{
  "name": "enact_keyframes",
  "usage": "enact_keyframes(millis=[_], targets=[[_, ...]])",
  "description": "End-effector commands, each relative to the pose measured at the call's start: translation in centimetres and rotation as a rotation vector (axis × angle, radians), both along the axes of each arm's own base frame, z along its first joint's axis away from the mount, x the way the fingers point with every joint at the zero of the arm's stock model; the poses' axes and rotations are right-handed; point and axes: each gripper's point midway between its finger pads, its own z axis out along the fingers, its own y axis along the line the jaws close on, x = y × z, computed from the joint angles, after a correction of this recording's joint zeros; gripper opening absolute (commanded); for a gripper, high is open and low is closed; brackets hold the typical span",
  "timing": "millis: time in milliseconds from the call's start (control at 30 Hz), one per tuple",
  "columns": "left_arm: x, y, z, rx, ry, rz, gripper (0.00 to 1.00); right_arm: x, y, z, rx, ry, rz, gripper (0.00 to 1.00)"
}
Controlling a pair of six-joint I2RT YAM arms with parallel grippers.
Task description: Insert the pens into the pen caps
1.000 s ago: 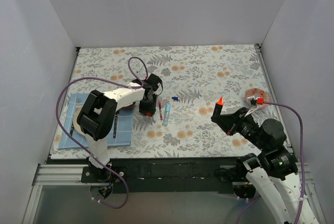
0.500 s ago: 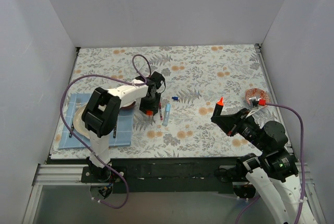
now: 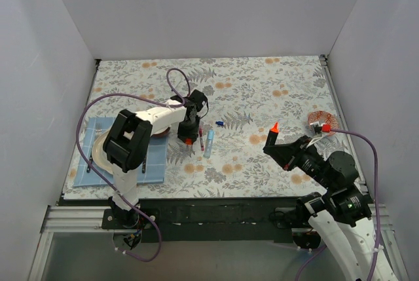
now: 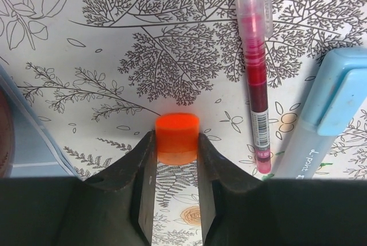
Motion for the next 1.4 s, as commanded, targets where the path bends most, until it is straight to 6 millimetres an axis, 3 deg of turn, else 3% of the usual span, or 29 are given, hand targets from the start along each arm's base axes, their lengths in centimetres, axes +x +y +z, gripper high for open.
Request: enact_keyframes(millis=[0,133,167,300,400,533,567,733,1000,1367], targets=[[-0.3,0.4,-0.6,-0.014,-0.011,0.020,0.00,0.3,1.2,-1.0,0.003,0.002,0.063,0.01],[-0.4,-4.4,3.7,-0.308,-0.048,0.001,0.00,0.7,2.8,-3.6,0.010,0.065,0.149,0.01],[-0.5,-5.2,4.6,-0.364,-0.056,-0.001,0.00,0.8,3.1,-5.0,0.009,0.099,0.159,0.01],[-0.4,-9.4,11.0,-0.661,-0.133,-0.001,0.00,1.8,3.8,-8.0,-0.010,0.165,0.166,0.01],[-1.6,-11.7,13.9,-0.799,-0.153,-0.022,0.00,2.6,4.9,-9.0,-0.027,0.175,0.174,0.01],[-2.3,-13.3,16.5,-0.866,-0.219,-0.002,0.00,3.0,7.3,-10.7,-0.082,0.214,0.202,0.01],[-2.5,-13.6,16.8,-0.878,-0.226,0.000,0.00,2.3,8.3,-10.8,-0.094,0.211,0.238,0.01],[-3.7,-15.1,18.4,-0.911,-0.258,-0.019,0.00,3.4,10.1,-11.4,-0.137,0.197,0.222,0.01],[-4.6,-15.6,18.1,-0.886,-0.287,-0.030,0.00,4.1,10.4,-11.0,-0.128,0.183,0.197,0.01],[-4.4,-15.8,17.8,-0.898,-0.308,-0.012,0.00,3.1,11.1,-10.4,-0.107,0.186,0.235,0.01]])
